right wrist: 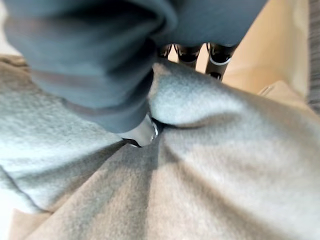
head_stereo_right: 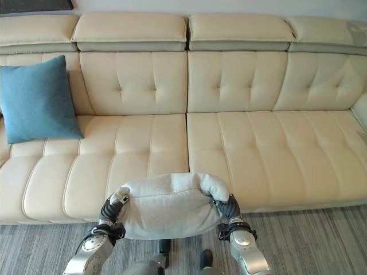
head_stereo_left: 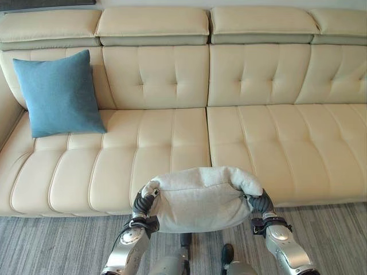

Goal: Pick up all the scattered cushions and arrange them neatly on the sofa.

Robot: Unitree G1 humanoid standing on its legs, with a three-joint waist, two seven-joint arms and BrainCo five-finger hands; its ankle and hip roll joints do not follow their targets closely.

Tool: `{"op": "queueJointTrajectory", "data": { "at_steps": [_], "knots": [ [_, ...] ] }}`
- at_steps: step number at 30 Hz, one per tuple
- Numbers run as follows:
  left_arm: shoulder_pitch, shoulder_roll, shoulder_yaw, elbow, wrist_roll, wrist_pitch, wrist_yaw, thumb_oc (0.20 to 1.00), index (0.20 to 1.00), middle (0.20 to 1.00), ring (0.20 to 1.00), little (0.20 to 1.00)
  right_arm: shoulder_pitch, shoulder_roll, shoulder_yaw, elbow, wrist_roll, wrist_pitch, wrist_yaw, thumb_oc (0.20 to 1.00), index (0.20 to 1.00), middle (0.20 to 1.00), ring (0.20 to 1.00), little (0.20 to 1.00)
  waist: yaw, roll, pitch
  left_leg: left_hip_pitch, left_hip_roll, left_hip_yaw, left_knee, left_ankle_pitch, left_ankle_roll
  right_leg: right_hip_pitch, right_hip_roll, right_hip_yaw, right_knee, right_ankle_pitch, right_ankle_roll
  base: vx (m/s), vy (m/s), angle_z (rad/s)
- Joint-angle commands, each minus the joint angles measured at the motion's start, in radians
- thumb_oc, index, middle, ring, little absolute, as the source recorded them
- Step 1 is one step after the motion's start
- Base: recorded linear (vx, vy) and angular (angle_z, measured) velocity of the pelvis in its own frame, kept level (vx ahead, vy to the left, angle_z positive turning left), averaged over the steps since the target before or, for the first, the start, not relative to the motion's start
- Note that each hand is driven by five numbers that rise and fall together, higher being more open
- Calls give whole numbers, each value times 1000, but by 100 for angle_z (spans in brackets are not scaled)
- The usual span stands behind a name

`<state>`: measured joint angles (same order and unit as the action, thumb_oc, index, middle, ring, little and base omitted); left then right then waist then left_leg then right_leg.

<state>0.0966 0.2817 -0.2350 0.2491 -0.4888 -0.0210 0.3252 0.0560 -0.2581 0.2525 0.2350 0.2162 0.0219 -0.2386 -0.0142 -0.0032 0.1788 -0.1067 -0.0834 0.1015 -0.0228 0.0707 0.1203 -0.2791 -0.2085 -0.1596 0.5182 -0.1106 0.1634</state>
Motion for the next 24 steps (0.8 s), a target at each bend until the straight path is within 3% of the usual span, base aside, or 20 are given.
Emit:
{"op": "queueJointTrajectory", "data": {
  "at_steps": [1, 2, 4, 6, 8, 12, 15, 18, 21, 24],
  "knots": [
    [-73, 14, 23, -110, 30, -70, -27, 200, 200, 200, 200, 200, -101, -4, -44, -57, -2, -81, 8, 200, 200, 200, 200, 200, 7, -24, 3, 119, 51, -17, -65, -88, -78, 130, 60, -2, -138, 87, -32, 156, 112, -3],
    [-73, 13, 23, -110, 30, -70, -27, 200, 200, 200, 200, 200, -101, -4, -45, -57, -1, -81, 8, 200, 200, 200, 200, 200, 8, -22, 4, 121, 53, -16, -65, -89, -79, 134, 63, -2, -141, 88, -33, 97, 28, -24],
    [-79, 12, 28, -115, 25, -74, -26, 200, 200, 200, 200, 200, -111, -8, -57, -56, 7, -82, 1, 200, 200, 200, 200, 200, 4, -18, 7, 135, 58, -6, -65, -93, -88, 126, 92, -8, -263, 79, -33, 92, -42, -23],
    [-85, 10, 37, -115, 22, -70, -22, 200, 200, 200, 200, 200, -109, -7, -64, -55, 12, -83, -5, 200, 200, 200, 200, 200, -2, -26, 8, 153, 54, 1, -65, -97, -100, 126, 134, 19, -458, 123, -22, 139, -106, -4],
    [-90, 6, 45, -110, 27, -70, -24, 200, 200, 200, 200, 200, -98, -8, -70, -57, 10, -81, -4, 200, 200, 200, 200, 200, -7, -37, 3, 171, 55, 3, -65, -105, -112, 136, 149, 20, -566, 171, -8, 177, -127, 0],
    [-84, -7, 41, -106, 44, -70, -33, 200, 200, 200, 200, 200, -81, -8, -73, -50, 5, -80, 1, 200, 200, 200, 200, 200, -8, -42, -16, 199, 57, -4, -65, -123, -118, 186, 151, 5, -602, 179, -16, 186, -113, 14],
    [-49, -28, 48, -111, 38, -63, -49, 200, 200, 200, 200, 200, -67, -18, -73, -47, 10, -82, 13, 200, 200, 200, 200, 200, -3, -35, -57, 234, 79, -14, -57, -141, -137, 245, 169, -5, -605, 136, -38, 347, -249, 17],
    [-48, -32, 47, -111, 33, -58, -55, 200, 200, 200, 200, 200, -65, -23, -75, -58, 21, -86, 15, 200, 200, 200, 200, 200, -6, -37, -52, 208, 93, -18, 47, -156, -153, 274, 172, -12, -605, 110, -56, 145, -188, 9],
    [-60, -32, 37, -122, 37, -65, -59, 200, 200, 200, 200, 200, -79, -44, -67, -82, 32, -96, 20, 200, 200, 200, 200, 200, -3, -46, -28, 127, 85, -40, 248, -125, -185, 314, 167, -28, -605, 89, -85, 89, -175, 18],
    [-75, -34, 31, -129, 44, -65, -55, 200, 200, 200, 200, 200, -94, -49, -62, -78, 31, -97, 19, 200, 200, 200, 200, 200, -4, -52, -24, 98, 88, -43, 273, -120, -187, 325, 163, -39, -605, 76, -90, 66, -81, 10]
  ]
}}
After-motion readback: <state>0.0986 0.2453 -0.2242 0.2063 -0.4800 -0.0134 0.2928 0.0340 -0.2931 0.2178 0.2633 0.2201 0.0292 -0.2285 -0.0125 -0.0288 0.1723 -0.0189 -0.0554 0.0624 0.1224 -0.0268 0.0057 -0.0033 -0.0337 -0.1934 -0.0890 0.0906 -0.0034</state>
